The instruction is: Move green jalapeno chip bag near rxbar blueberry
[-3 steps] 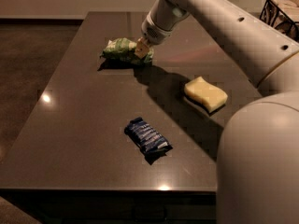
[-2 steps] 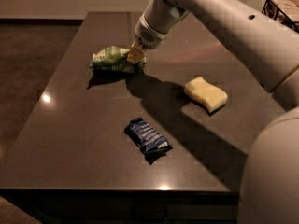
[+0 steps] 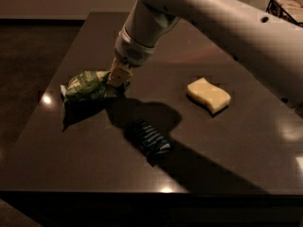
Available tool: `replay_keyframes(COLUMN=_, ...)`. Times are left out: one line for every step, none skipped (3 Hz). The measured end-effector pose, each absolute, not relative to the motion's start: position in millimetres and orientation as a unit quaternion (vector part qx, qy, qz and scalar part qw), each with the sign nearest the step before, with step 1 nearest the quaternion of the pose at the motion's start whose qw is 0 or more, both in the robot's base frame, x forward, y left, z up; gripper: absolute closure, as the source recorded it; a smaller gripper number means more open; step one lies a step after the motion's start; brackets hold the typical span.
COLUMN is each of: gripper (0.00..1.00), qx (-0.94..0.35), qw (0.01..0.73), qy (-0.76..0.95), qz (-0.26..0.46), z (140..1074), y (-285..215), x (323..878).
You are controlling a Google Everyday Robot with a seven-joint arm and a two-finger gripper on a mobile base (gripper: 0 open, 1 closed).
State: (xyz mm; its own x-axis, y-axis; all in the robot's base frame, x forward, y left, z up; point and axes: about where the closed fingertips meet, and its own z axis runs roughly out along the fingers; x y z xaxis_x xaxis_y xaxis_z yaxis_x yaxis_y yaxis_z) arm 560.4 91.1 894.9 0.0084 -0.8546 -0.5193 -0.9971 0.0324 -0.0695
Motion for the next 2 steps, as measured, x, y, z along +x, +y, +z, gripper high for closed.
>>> replay_keyframes(gripper=1.00, qx=-0.697, qw=0.209, qy=0.666, qz=0.163, z=898, y=89, x=535)
replay_keyframes(gripper=0.82, qx=-0.702, qw=0.212, qy=0.663, qz=0.151, z=903, y=73, x=529)
